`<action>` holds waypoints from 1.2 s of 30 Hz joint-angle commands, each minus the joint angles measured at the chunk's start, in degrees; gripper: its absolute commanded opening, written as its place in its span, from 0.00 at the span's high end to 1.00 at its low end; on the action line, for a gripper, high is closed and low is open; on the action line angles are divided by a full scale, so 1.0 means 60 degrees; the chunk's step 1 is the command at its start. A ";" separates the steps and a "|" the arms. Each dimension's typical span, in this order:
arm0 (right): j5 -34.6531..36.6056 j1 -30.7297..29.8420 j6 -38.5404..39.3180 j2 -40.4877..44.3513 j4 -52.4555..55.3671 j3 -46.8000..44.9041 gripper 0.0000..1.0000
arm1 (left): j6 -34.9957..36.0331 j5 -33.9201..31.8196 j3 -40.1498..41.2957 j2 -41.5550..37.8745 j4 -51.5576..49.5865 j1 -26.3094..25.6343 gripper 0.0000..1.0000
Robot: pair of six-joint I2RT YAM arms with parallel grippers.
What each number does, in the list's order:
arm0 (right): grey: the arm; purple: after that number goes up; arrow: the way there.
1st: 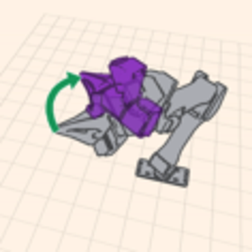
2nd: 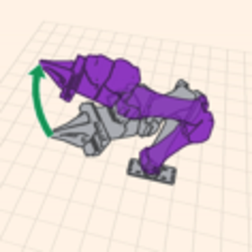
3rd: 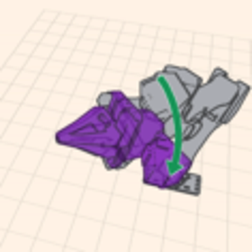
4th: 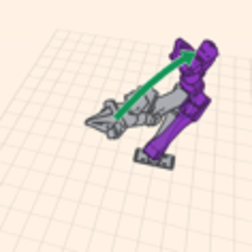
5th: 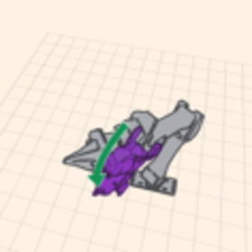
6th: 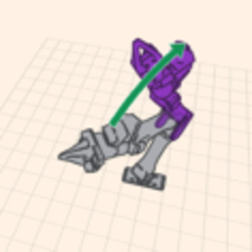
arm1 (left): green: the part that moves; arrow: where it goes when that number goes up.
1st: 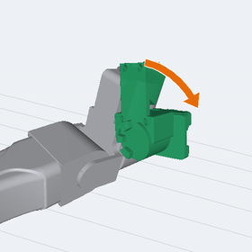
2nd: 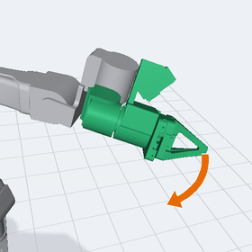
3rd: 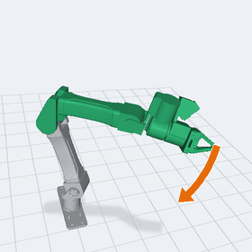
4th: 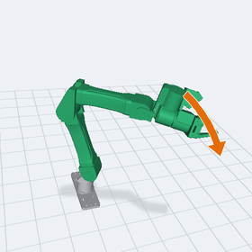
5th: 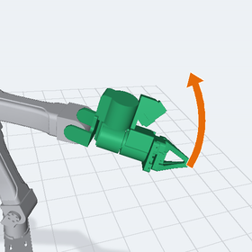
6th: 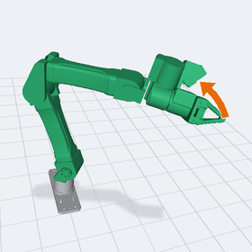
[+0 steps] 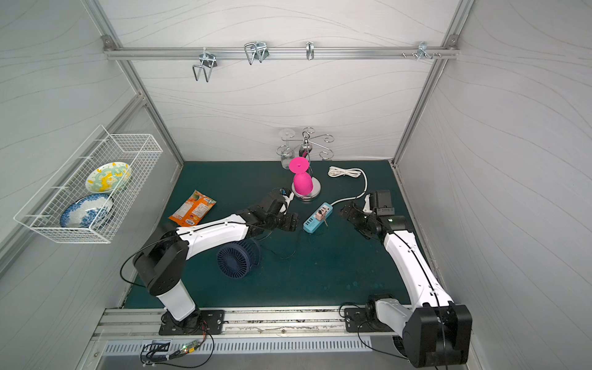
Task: Unplug the desk fan from the power strip
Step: Move the socket to the center of the board.
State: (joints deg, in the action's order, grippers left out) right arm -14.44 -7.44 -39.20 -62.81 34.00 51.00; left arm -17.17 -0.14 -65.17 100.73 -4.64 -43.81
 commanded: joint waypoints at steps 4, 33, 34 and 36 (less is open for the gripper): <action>-0.0108 -0.0058 -0.0011 0.0263 0.0105 -0.0033 0.05 | 0.0892 -0.0926 -0.0893 0.0952 0.0804 -0.0379 0.28; 0.0194 0.0068 0.0096 0.0476 0.0231 -0.0151 0.05 | 0.1753 0.0128 -0.2152 0.3065 0.1052 -0.0748 0.16; 0.0194 0.0076 0.0089 0.0490 0.0236 -0.0144 0.05 | 0.1796 0.0115 -0.2246 0.3156 0.0975 -0.0748 0.16; 0.0194 0.0082 0.0098 0.0517 0.0273 -0.0134 0.05 | 0.1885 0.0039 -0.2338 0.3302 0.0912 -0.0747 0.16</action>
State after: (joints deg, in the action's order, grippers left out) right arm -13.93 -7.33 -39.18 -61.10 34.15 50.24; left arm -7.53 0.43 -76.64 118.65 1.04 -48.05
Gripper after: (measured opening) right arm 0.949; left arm 0.844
